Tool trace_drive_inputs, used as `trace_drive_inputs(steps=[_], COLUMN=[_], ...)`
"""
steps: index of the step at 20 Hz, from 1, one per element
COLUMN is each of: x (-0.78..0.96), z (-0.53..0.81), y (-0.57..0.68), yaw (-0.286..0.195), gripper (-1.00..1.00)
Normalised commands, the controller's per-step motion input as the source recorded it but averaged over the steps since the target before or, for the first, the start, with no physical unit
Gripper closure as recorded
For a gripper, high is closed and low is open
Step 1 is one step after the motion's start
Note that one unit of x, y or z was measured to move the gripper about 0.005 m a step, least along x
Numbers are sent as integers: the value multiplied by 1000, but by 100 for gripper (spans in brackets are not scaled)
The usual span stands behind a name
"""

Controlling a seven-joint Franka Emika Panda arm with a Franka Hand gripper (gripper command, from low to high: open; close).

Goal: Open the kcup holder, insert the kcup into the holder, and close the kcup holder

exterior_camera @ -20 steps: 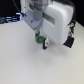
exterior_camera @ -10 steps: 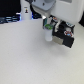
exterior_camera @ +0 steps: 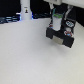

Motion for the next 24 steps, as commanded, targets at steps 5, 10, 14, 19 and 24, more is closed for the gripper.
trace_drive_inputs(steps=[5, 10, 14, 19, 24], x=[-356, -452, -515, -520, -358], z=[38, -37, -112, -206, -303], y=[471, 427, 361, 239, 55], yaw=[87, 100, 107, 120, 100], gripper=[100, 100, 100, 100, 100])
